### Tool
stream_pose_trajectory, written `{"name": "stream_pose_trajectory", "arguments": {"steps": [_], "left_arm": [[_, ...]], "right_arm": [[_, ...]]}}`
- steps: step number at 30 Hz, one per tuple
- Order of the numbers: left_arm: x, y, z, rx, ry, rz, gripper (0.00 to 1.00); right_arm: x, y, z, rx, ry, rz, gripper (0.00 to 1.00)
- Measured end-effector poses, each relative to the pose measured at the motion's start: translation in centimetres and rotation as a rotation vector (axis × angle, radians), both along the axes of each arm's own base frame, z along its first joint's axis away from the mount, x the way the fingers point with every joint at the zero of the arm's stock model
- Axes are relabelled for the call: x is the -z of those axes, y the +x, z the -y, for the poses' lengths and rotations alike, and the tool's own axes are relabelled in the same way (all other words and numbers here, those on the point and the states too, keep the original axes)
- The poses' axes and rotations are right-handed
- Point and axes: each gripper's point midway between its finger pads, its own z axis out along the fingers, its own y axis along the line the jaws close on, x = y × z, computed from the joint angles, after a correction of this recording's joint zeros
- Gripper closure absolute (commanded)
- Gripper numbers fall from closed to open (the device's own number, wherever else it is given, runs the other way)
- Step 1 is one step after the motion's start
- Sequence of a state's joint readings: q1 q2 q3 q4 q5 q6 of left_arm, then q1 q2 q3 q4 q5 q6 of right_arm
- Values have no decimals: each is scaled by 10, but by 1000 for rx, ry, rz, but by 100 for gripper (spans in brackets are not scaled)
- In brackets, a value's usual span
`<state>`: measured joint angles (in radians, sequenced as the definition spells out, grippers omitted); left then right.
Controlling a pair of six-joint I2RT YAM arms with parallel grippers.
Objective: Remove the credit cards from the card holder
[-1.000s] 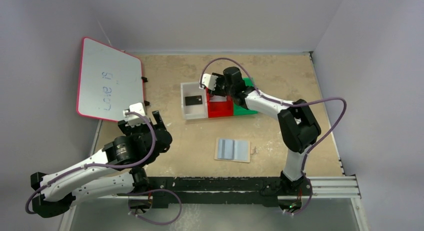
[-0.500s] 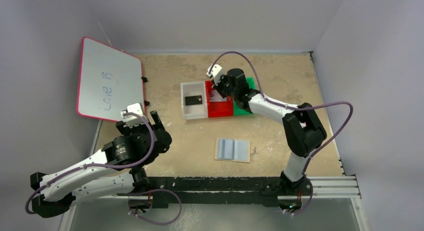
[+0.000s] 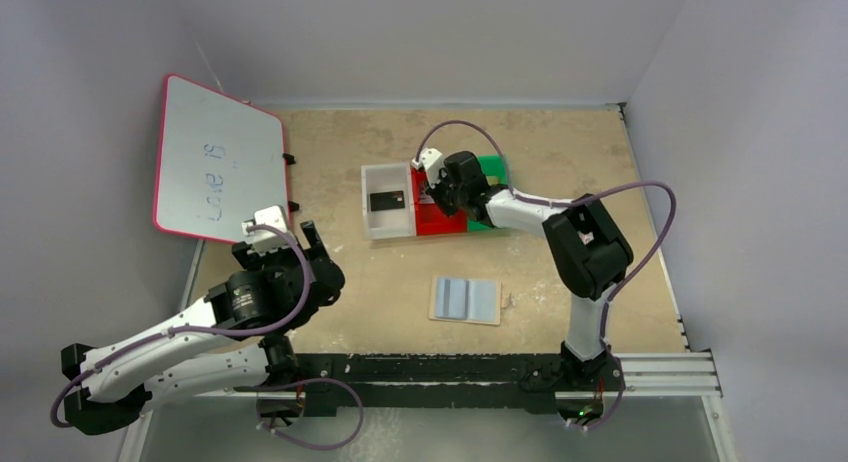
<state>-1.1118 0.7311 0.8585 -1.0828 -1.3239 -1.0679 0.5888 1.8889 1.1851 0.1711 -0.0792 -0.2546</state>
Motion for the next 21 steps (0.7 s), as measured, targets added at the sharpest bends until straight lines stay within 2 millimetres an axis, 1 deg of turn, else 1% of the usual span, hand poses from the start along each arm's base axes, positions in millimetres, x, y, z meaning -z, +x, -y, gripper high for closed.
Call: {"name": "stream_pose_trajectory", "arguments": {"steps": [3, 6, 11, 21], "left_arm": [[0, 0, 0, -1, -4, 2, 17], [0, 0, 0, -2, -6, 2, 17], [0, 0, 0, -3, -9, 3, 17], [0, 0, 1, -3, -8, 2, 17]], "right_arm": [[21, -3, 2, 13, -24, -49, 96], [33, -5, 4, 20, -40, -79, 96], [32, 1, 2, 31, -39, -79, 96], [36, 18, 5, 101, -109, -40, 95]]}}
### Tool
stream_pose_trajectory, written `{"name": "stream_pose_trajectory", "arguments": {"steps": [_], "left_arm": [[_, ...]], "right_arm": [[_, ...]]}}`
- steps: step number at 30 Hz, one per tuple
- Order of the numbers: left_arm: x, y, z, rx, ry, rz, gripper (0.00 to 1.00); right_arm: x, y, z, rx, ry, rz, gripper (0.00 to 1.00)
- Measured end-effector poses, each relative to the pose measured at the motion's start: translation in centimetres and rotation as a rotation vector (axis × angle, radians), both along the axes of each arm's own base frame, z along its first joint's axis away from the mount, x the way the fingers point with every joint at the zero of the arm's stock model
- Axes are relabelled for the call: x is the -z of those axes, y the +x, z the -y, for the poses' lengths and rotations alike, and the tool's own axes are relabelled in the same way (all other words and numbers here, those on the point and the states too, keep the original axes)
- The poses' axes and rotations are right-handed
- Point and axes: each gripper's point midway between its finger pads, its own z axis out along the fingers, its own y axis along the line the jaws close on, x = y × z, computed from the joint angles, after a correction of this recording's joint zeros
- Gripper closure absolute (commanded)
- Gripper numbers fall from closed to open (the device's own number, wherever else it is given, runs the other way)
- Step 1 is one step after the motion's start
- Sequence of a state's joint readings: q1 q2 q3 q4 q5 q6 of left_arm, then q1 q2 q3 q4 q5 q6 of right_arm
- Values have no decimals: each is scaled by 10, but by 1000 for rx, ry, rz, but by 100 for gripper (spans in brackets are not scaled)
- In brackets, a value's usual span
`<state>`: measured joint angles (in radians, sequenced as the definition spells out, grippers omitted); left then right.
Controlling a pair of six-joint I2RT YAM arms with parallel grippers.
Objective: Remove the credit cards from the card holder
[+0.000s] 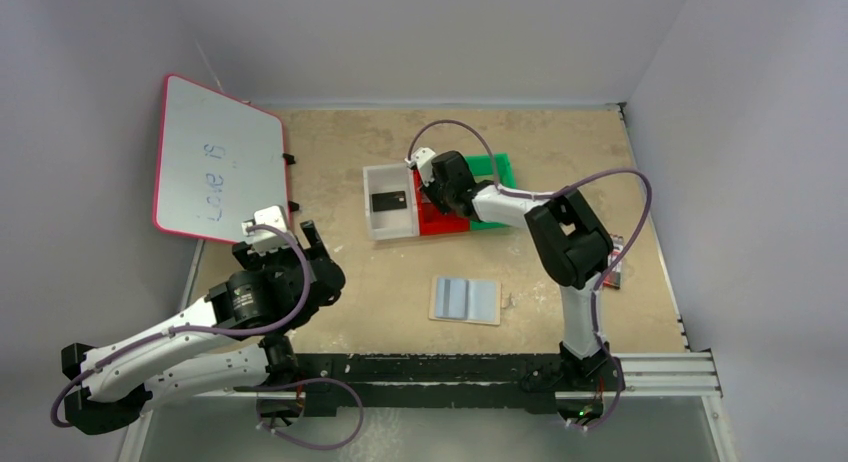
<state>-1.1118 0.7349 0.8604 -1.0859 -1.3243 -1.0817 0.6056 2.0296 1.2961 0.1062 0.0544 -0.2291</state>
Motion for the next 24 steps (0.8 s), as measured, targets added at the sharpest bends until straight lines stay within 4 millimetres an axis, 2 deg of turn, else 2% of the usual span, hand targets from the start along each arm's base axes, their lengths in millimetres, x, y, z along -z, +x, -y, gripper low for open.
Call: {"name": "stream_pose_trajectory", "arguments": {"steps": [13, 19, 24], "left_arm": [[0, 0, 0, 0, 1, 0, 17], [0, 0, 0, 0, 1, 0, 17], [0, 0, 0, 0, 1, 0, 17]], "right_arm": [[0, 16, 4, 82, -35, 42, 94], [-1, 17, 3, 102, -20, 40, 93], [-12, 12, 0, 102, 21, 34, 86]]}}
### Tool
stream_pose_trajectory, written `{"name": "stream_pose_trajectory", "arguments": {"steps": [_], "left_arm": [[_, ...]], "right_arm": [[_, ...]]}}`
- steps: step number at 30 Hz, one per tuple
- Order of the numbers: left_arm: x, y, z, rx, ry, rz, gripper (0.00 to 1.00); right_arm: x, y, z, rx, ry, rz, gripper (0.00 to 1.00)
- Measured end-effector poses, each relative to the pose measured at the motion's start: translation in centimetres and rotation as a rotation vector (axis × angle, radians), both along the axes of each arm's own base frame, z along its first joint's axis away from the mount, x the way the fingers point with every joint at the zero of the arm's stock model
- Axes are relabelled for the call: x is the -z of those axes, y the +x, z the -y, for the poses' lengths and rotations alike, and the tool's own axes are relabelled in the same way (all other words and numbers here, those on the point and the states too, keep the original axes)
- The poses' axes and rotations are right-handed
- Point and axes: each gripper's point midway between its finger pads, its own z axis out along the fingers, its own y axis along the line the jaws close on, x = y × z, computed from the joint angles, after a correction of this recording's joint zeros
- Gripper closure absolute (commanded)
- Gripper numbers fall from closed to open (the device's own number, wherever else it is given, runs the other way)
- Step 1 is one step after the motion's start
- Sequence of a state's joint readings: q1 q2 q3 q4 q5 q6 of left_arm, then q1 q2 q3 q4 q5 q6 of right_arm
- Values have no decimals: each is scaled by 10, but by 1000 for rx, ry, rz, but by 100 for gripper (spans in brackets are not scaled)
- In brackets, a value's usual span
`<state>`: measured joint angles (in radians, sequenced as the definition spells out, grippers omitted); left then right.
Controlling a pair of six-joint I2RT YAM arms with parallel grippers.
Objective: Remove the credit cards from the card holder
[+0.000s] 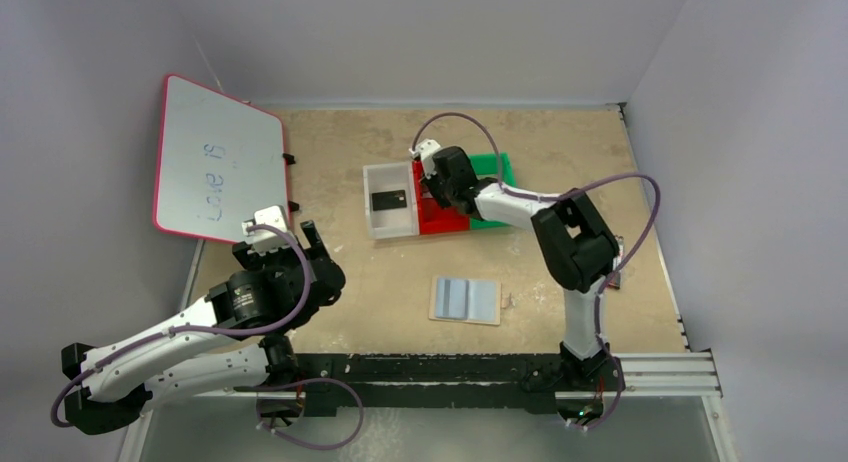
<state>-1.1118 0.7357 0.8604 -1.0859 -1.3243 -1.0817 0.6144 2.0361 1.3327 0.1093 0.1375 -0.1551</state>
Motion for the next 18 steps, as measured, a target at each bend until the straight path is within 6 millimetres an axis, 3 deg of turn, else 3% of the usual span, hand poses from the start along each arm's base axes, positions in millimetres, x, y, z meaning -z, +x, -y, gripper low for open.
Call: {"name": "stream_pose_trajectory", "arguments": {"steps": [4, 6, 10, 12, 15, 18], "left_arm": [[0, 0, 0, 0, 0, 0, 17], [0, 0, 0, 0, 0, 0, 17], [0, 0, 0, 0, 0, 0, 16], [0, 0, 0, 0, 1, 0, 16], [0, 0, 0, 0, 3, -2, 16], [1, 0, 1, 0, 8, -4, 16]], "right_arm": [[-39, -15, 1, -5, 83, 30, 75], [-71, -23, 3, 6, 151, 67, 71], [-125, -44, 12, 77, 306, 111, 50], [-141, -61, 19, 139, 395, 86, 49], [-144, -89, 31, 227, 494, 31, 50], [-120, -131, 41, 314, 540, -56, 49]]}}
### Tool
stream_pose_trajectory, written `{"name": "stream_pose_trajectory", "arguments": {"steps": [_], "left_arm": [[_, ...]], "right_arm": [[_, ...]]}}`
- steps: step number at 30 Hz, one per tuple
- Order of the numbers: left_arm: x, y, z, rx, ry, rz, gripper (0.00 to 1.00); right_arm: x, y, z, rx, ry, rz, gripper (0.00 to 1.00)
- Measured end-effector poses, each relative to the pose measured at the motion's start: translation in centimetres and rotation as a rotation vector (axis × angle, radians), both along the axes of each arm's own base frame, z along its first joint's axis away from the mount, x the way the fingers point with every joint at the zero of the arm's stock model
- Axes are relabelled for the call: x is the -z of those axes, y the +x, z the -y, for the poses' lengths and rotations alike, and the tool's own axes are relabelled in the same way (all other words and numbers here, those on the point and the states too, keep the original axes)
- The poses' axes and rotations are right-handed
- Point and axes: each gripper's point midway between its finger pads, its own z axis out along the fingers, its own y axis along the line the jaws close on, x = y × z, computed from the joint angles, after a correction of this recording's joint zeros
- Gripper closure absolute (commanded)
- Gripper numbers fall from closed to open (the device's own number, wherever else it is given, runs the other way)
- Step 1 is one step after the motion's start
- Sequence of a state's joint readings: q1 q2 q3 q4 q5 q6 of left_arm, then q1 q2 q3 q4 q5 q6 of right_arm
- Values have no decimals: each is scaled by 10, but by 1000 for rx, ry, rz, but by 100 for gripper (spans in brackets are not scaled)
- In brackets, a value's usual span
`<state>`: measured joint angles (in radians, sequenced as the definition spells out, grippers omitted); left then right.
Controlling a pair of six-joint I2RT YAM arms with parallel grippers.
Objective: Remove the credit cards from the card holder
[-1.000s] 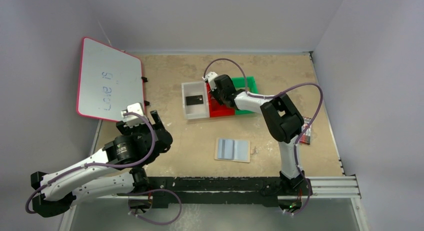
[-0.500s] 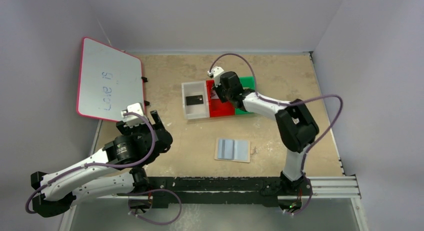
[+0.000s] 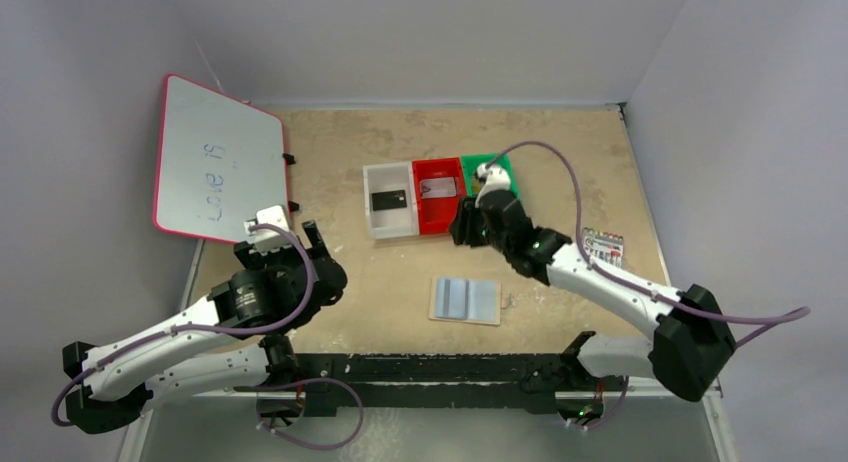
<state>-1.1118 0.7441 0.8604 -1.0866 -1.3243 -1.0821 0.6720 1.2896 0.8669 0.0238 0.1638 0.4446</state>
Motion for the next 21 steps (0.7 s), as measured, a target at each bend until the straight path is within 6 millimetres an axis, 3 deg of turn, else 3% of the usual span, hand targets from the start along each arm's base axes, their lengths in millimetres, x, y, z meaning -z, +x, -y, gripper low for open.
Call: {"name": "stream_pose_trajectory", "arguments": {"steps": [5, 9, 14, 21], "left_arm": [[0, 0, 0, -1, 10, -5, 14], [0, 0, 0, -3, 15, -10, 13], [0, 0, 0, -9, 24, -14, 13], [1, 1, 0, -17, 26, -13, 13]], "right_arm": [[50, -92, -22, -14, -26, -176, 46], [75, -135, -32, 11, -84, -252, 47], [111, -159, -23, 75, -207, -317, 49], [131, -162, -18, 136, -296, -337, 49]]}}
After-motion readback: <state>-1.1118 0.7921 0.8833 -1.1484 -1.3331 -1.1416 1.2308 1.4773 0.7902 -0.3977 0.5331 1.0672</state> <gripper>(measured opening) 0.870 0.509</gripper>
